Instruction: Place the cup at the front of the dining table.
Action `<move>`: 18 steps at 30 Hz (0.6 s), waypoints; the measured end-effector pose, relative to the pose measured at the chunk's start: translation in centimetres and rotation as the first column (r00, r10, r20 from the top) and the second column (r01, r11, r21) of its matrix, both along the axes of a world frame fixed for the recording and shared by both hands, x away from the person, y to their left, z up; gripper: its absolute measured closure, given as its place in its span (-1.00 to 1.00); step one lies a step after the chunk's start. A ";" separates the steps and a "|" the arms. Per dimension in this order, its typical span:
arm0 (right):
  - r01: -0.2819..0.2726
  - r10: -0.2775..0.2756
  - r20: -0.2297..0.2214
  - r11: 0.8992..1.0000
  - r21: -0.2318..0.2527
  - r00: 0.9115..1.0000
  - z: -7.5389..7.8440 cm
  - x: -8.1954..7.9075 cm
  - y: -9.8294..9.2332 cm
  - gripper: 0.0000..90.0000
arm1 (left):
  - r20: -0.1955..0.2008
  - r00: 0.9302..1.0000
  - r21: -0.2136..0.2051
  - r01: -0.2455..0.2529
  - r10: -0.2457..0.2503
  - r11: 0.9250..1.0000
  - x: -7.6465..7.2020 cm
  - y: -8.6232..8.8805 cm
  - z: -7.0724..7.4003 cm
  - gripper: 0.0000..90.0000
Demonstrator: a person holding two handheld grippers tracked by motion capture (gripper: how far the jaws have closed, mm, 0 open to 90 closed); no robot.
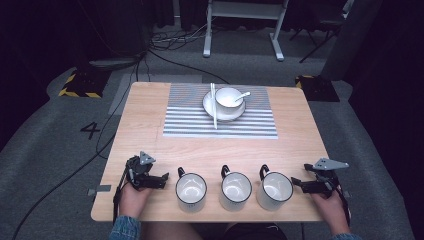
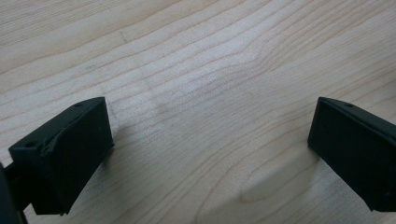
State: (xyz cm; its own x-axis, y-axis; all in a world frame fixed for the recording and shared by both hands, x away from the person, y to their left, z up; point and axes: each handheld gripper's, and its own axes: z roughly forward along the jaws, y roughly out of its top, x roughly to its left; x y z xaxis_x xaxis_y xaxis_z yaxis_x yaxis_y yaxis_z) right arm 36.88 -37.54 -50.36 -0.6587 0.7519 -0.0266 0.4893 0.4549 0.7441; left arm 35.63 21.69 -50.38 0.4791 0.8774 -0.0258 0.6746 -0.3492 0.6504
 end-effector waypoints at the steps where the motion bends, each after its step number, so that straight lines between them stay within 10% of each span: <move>1: -0.001 0.001 0.000 1.000 -0.001 1.000 0.0 0.0 0.0 -0.63 | 0.002 1.000 0.001 0.001 -0.001 1.000 0.0 0.0 0.0 -1.00; 18: 0.017 -0.017 -0.017 1.000 0.004 1.000 0.0 0.4 0.1 -0.72 | -0.001 0.999 -0.002 0.036 -0.036 0.999 -0.4 0.1 0.1 -1.00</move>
